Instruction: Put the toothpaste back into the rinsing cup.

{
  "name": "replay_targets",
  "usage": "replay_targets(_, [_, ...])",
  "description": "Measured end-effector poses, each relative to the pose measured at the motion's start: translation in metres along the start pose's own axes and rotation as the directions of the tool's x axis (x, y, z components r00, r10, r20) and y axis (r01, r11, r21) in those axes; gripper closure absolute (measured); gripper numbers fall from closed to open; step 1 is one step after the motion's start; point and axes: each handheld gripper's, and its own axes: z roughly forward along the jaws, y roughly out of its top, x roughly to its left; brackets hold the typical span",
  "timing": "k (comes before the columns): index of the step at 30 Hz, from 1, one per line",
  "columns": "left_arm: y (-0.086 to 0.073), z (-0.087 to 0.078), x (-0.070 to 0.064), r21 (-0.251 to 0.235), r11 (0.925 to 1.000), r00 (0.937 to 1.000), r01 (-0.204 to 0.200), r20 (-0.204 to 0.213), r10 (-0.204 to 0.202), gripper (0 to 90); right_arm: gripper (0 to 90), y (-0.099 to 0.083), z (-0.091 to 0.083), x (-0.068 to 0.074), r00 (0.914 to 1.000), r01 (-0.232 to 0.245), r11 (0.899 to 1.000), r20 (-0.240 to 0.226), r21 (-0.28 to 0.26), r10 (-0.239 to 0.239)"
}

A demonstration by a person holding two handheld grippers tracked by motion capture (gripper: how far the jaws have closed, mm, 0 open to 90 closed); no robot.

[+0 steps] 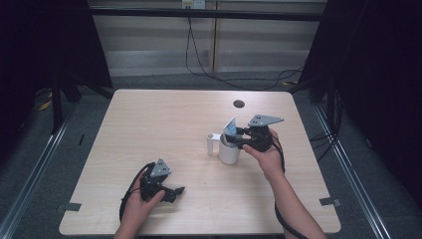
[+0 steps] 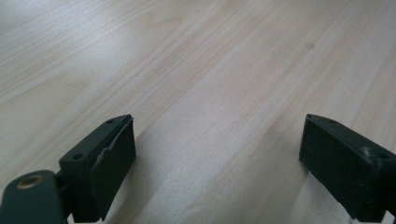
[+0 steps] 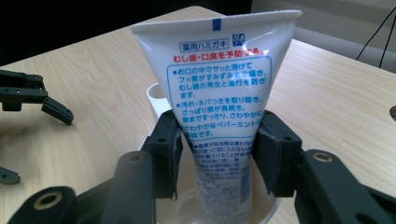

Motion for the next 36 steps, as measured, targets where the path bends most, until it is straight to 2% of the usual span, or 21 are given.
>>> replay_targets(16, [0.0, 0.0, 0.0, 0.0, 1.0, 1.0, -0.001, 0.0, 0.001, 10.7, 43.4, 0.0019, -0.0022, 0.0009, 1.0, -0.004, 1.0, 0.003, -0.008, 0.004])
replay_targets(19, [0.0, 0.0001, 0.0001, -0.001, 1.0, 1.0, -0.001, 0.0, 0.001, 10.6, 41.4, 0.0006, -0.004, -0.001, 0.9989, -0.047, 0.999, 0.003, -0.027, 0.047])
replay_targets(22, [0.0, 0.0, 0.0, 0.0, 1.0, 1.0, 0.0, 0.0, 0.0, 10.7, 41.0, -0.0005, -0.0048, -0.0027, 0.9982, -0.06, 0.998, 0.003, -0.035, 0.06])
replay_targets(32, [0.0, 0.0001, 0.0, -0.002, 1.0, 1.0, -0.002, -0.001, 0.002, 10.7, 33.9, -0.0016, -0.0044, -0.0031, 0.9978, -0.064, 0.998, 0.014, -0.027, 0.065])
replay_targets(36, [0.0, 0.0001, -0.0001, -0.002, 1.0, 1.0, -0.002, -0.001, 0.002, 10.7, 30.9, -0.0008, -0.0039, -0.0017, 0.9985, -0.048, 0.999, 0.027, -0.013, 0.048])
